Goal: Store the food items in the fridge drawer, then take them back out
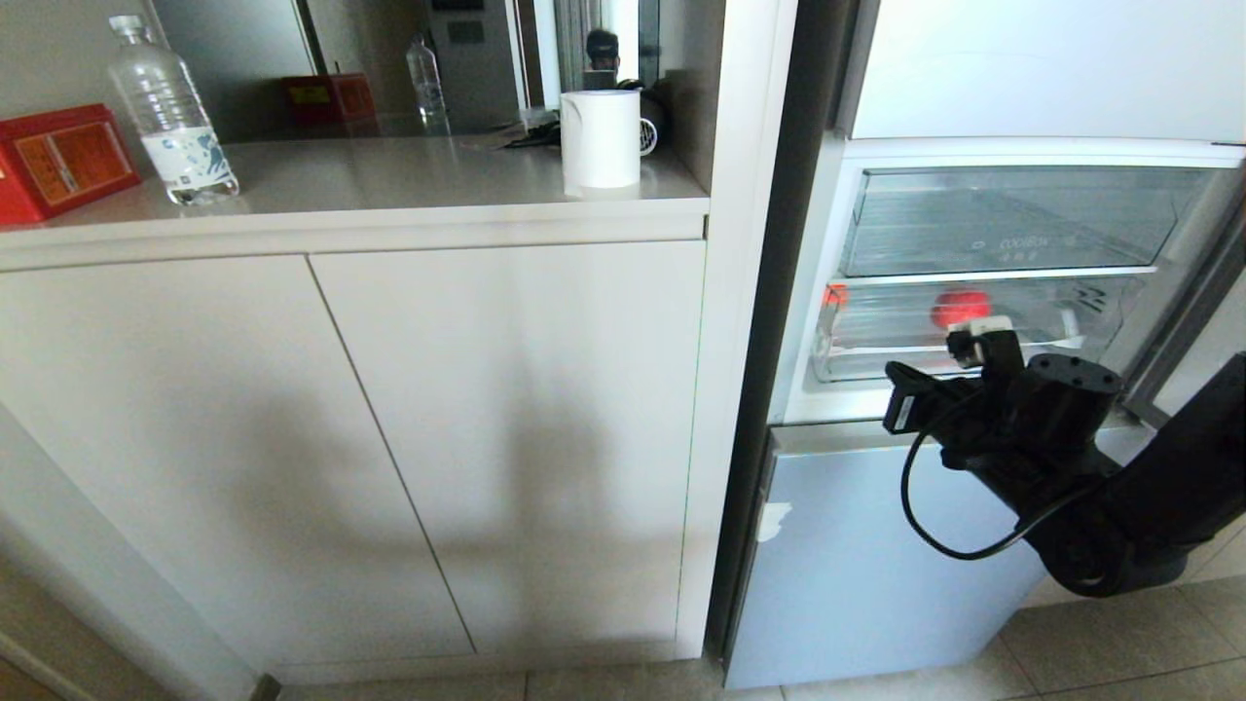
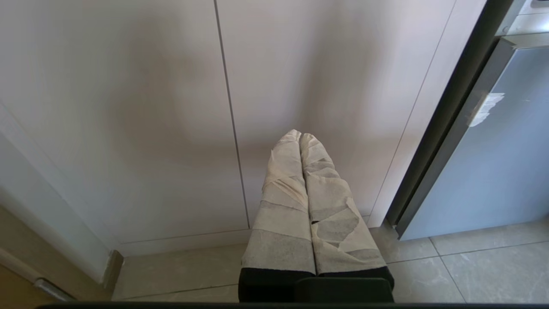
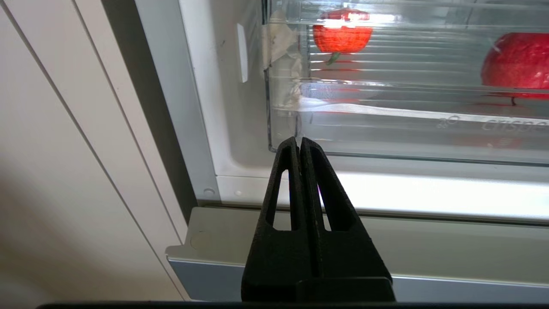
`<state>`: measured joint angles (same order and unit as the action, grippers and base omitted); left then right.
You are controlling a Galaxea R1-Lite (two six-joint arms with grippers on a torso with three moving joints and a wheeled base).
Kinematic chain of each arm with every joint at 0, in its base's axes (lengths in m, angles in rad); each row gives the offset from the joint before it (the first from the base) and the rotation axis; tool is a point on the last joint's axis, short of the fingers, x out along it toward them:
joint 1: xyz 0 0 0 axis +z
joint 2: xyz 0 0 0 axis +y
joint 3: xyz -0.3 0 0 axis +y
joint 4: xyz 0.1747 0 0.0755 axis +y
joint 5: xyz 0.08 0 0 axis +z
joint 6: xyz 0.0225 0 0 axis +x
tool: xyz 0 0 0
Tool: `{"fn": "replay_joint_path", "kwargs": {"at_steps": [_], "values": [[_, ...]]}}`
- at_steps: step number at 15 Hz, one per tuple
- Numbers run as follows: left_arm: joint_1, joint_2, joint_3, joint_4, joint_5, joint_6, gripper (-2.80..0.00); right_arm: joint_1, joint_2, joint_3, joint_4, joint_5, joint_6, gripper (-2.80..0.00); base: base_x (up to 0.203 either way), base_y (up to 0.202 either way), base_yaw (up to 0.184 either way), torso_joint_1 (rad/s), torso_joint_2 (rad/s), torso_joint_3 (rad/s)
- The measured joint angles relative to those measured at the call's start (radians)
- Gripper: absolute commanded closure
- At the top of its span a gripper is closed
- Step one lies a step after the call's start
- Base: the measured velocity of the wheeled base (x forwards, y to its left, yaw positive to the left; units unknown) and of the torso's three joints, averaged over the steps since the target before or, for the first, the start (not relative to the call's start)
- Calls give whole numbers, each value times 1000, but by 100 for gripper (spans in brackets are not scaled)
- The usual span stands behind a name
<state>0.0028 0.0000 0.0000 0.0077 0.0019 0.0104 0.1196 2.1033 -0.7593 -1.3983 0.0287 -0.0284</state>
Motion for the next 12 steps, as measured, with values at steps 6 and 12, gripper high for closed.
{"fn": "replay_joint_path", "kwargs": {"at_steps": [6,12], "values": [[0,0,0,0,0,0,0,-2,-59,33,14,23,51,-280,0,0,0,0,0,0],[0,0,0,0,0,0,0,-9,-34,-33,13,151,202,-280,0,0,0,0,0,0]]}}
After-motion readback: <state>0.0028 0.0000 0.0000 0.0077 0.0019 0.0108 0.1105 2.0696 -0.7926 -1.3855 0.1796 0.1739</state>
